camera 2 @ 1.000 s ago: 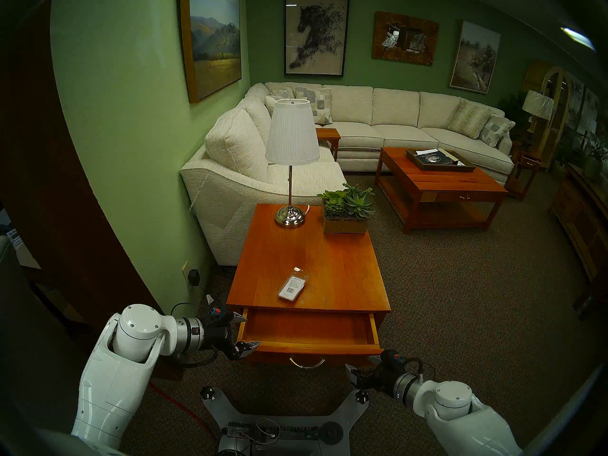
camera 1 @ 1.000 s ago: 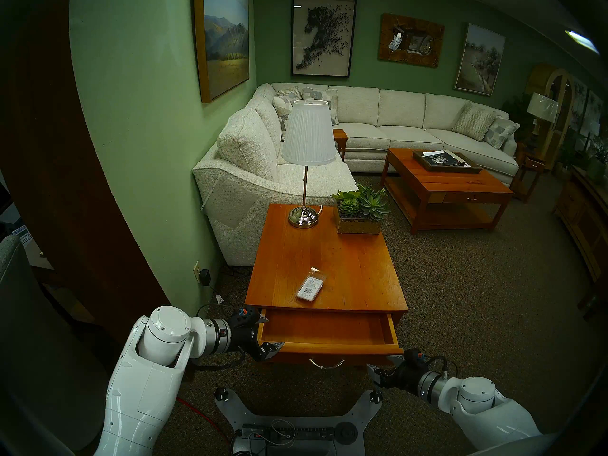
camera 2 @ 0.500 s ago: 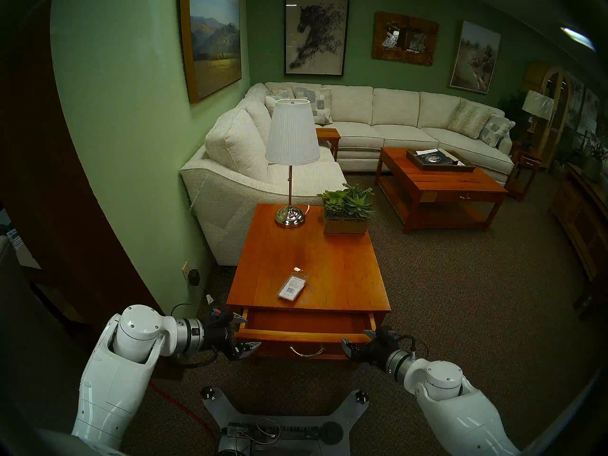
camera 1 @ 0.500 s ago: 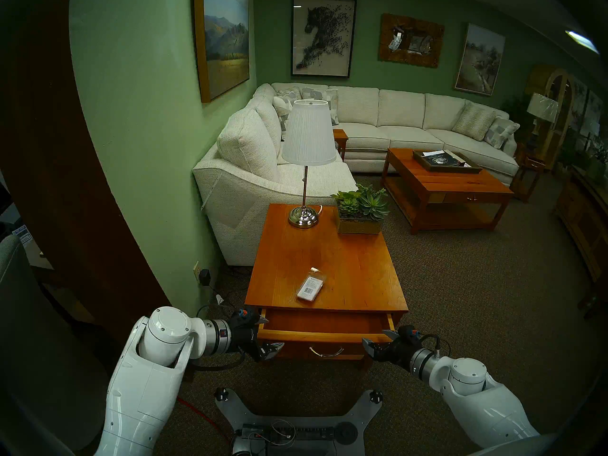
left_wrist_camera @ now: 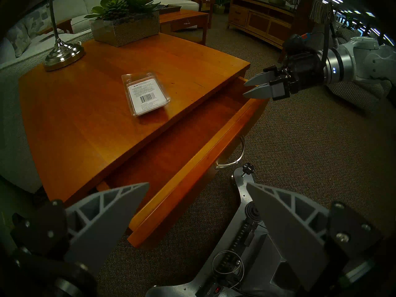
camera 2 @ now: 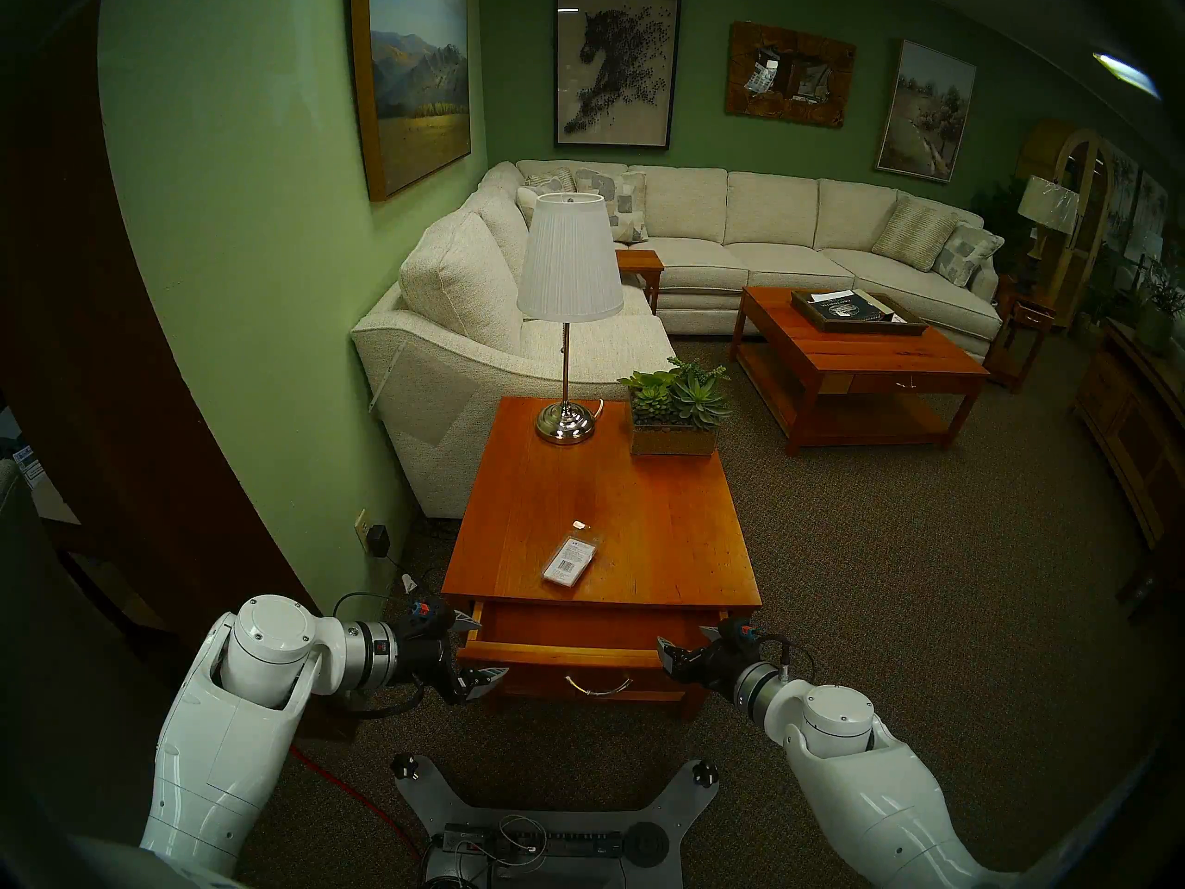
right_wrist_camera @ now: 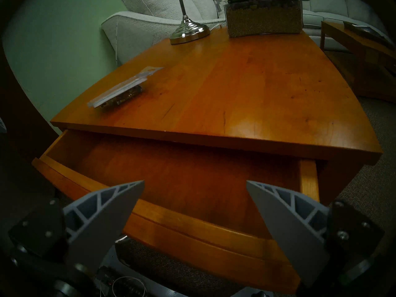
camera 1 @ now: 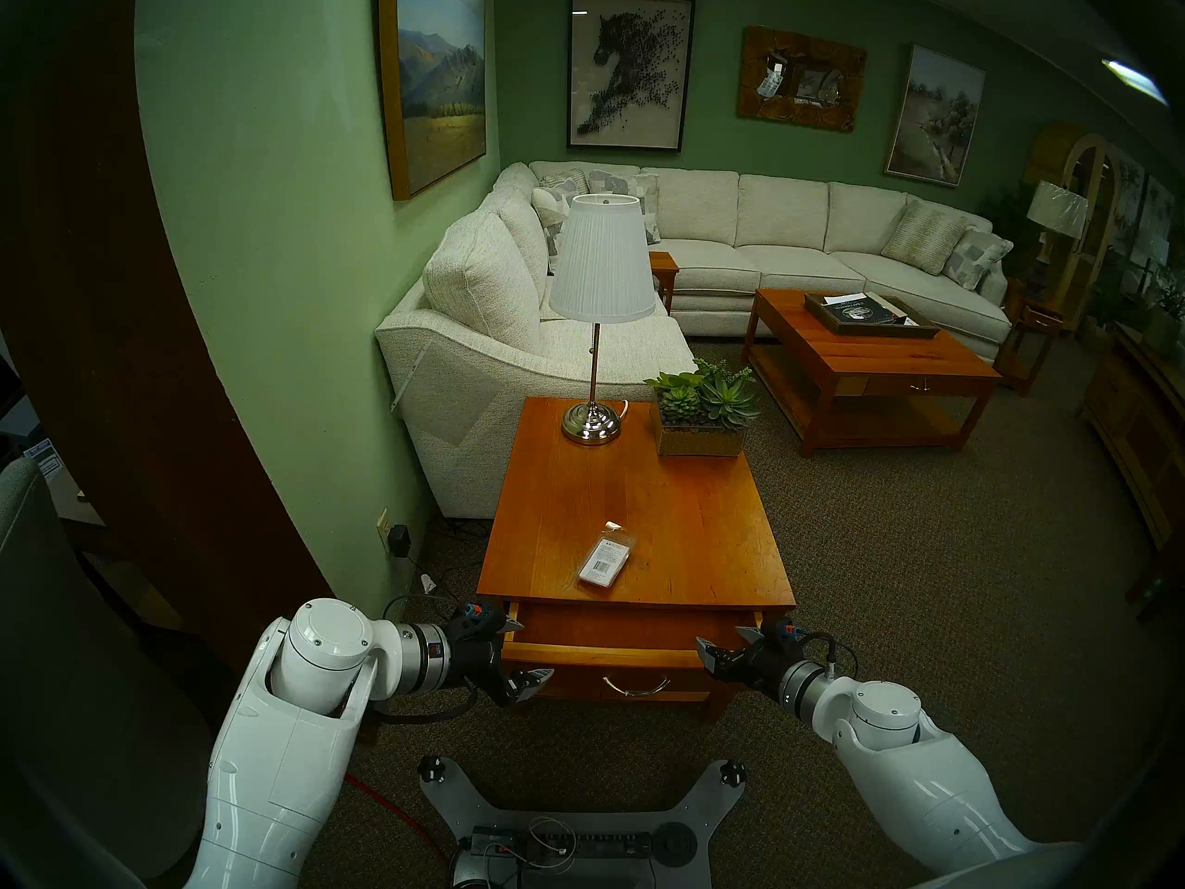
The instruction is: Open the drawer, take out the contents and close the drawer
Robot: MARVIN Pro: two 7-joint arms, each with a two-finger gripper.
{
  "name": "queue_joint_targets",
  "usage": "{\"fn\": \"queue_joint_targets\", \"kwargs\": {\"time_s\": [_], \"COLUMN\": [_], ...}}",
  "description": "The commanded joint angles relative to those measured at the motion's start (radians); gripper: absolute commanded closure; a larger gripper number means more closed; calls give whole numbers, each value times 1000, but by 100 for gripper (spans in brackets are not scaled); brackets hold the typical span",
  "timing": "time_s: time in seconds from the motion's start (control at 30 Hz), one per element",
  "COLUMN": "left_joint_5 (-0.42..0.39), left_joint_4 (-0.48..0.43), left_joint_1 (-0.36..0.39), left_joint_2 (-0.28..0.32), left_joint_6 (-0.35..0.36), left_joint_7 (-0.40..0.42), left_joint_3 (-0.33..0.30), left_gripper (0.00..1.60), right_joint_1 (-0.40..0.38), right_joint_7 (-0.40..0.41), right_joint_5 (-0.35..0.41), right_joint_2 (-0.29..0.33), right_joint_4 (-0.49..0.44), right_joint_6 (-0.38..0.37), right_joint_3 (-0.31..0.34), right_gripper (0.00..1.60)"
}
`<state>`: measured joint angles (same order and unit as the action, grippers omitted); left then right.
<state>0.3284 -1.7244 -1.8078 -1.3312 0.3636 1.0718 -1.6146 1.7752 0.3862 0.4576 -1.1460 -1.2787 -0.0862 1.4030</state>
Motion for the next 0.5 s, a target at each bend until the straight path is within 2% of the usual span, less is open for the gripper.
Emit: {"fn": "queue_joint_targets", "kwargs": {"time_s": [0.0,0.13,0.33,0.47], "left_joint_5": [-4,-3,-2,-1], "left_joint_4": [-29,-34,-39,-41], "left_joint_1": [23,22,21,20], "left_joint_2": [-3,-4,-5,-5], "left_joint_6": [-3,-1,2,3], "left_joint_7": [-1,0,1,1], "left_joint_3": [-2,-3,-4,-4], "left_gripper": [0,0,0,0], "right_joint_1": [-120,-149,-70,-13], "right_joint_7": [62,149,264,312], "right_joint_5": [-23,-33,-11,4], "right_joint_2": [5,39,103,132], "right_joint_4": [35,80,18,-34], "right_joint_6": [39,98,207,235], "right_joint_3": [-2,-17,2,21], "right_gripper": [0,0,0,0]}}
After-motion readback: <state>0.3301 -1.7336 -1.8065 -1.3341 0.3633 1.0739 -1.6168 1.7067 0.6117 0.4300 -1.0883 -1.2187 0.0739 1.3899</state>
